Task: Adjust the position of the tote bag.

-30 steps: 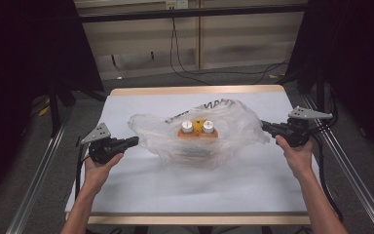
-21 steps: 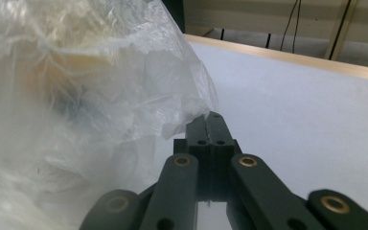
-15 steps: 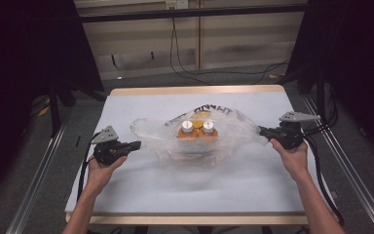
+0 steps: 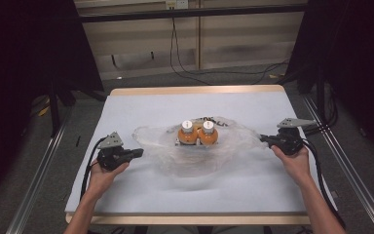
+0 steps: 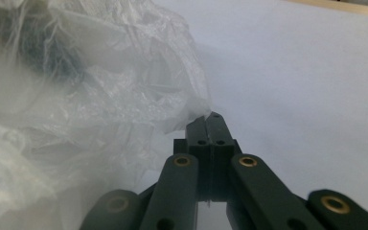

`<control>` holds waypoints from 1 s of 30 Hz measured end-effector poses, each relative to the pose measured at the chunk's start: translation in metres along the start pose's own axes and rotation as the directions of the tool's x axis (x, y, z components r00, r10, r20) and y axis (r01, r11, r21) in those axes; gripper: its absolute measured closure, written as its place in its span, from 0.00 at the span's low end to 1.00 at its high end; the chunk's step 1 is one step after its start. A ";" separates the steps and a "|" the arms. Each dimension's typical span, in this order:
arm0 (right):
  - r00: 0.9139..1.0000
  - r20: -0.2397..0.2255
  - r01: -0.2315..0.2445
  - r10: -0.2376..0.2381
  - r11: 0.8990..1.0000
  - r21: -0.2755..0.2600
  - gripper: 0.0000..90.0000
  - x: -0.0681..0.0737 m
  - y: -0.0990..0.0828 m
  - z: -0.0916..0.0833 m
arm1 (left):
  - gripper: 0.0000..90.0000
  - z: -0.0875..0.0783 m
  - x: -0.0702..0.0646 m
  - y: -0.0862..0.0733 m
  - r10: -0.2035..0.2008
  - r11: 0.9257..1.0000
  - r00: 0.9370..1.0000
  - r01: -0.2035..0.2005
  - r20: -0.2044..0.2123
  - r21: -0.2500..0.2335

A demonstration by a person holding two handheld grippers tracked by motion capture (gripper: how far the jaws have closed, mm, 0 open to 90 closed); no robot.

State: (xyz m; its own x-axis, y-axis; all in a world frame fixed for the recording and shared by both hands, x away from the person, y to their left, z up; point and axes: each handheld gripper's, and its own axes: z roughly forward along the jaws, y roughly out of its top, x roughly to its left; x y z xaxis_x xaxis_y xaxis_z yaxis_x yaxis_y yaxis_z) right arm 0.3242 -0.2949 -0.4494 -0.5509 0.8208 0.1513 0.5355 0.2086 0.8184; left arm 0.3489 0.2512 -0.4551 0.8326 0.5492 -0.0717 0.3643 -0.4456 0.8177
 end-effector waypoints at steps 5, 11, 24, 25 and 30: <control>1.000 -0.006 0.022 -0.022 0.998 0.059 1.00 0.004 -0.006 0.009 | 1.00 0.004 0.003 -0.006 0.007 0.999 1.000 -0.007 -0.004 0.042; 1.000 0.001 0.027 -0.027 0.993 0.118 1.00 0.000 -0.015 0.019 | 1.00 0.010 0.004 -0.012 -0.015 0.997 1.000 0.015 0.001 0.082; 0.999 0.040 0.014 -0.021 0.985 0.171 1.00 -0.009 -0.026 0.025 | 1.00 0.015 0.014 -0.024 -0.042 0.990 0.999 0.044 -0.018 0.132; 0.999 0.040 0.013 -0.020 0.986 0.168 1.00 -0.009 -0.026 0.025 | 1.00 0.014 0.013 -0.024 -0.044 0.990 0.999 0.046 -0.017 0.132; 1.000 0.012 0.013 -0.015 0.992 0.127 0.88 -0.007 -0.025 0.023 | 0.96 0.009 0.012 -0.021 -0.078 0.995 0.997 0.077 0.003 0.066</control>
State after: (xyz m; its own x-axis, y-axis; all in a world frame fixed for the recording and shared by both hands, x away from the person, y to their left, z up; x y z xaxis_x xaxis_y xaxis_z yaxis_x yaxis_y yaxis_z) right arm 0.3293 -0.2934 -0.4837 -0.5512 0.8238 0.1325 0.6052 0.2853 0.7432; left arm 0.3551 0.2602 -0.4781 0.8032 0.5797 -0.1368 0.4543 -0.4477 0.7702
